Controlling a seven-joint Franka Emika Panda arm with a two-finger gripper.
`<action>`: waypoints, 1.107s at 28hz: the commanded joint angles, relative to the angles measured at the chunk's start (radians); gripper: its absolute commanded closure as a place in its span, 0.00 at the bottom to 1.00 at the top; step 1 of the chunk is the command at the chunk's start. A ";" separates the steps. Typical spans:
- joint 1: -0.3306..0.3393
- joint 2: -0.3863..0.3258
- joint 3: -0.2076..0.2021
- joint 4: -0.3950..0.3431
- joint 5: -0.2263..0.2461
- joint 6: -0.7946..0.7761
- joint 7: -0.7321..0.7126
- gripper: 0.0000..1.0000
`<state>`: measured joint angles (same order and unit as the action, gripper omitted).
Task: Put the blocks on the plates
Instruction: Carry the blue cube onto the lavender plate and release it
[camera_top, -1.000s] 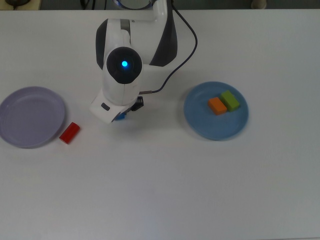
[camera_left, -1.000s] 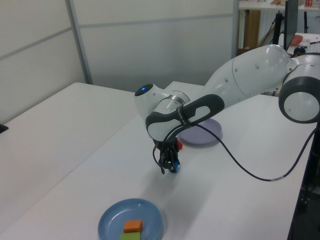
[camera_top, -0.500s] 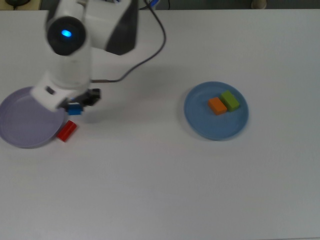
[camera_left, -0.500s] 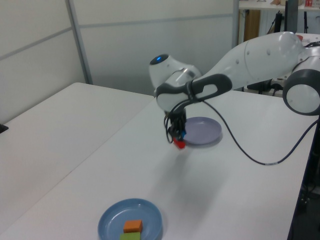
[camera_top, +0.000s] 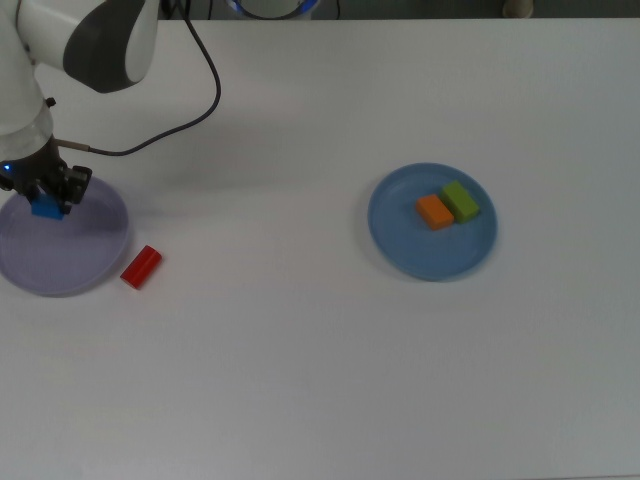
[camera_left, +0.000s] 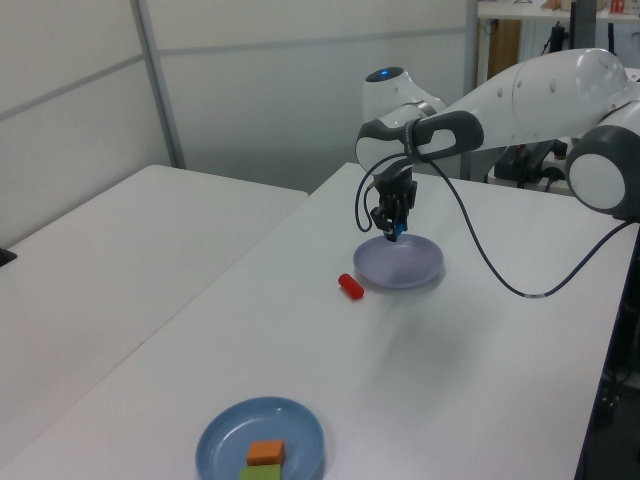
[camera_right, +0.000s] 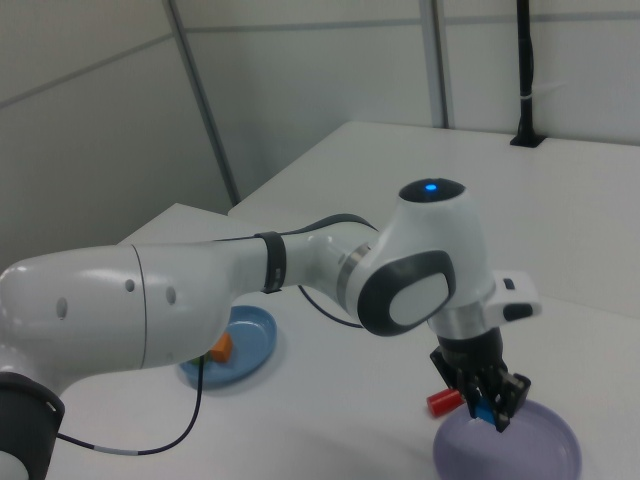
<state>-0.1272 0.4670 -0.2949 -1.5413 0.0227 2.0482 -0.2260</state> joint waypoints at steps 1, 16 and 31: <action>-0.002 0.044 -0.013 0.004 0.065 0.027 0.137 1.00; -0.022 0.096 -0.010 -0.036 0.066 0.216 0.546 0.87; 0.020 0.085 0.002 -0.053 0.065 0.201 0.597 0.18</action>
<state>-0.1418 0.5790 -0.2889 -1.5698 0.0779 2.2334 0.3432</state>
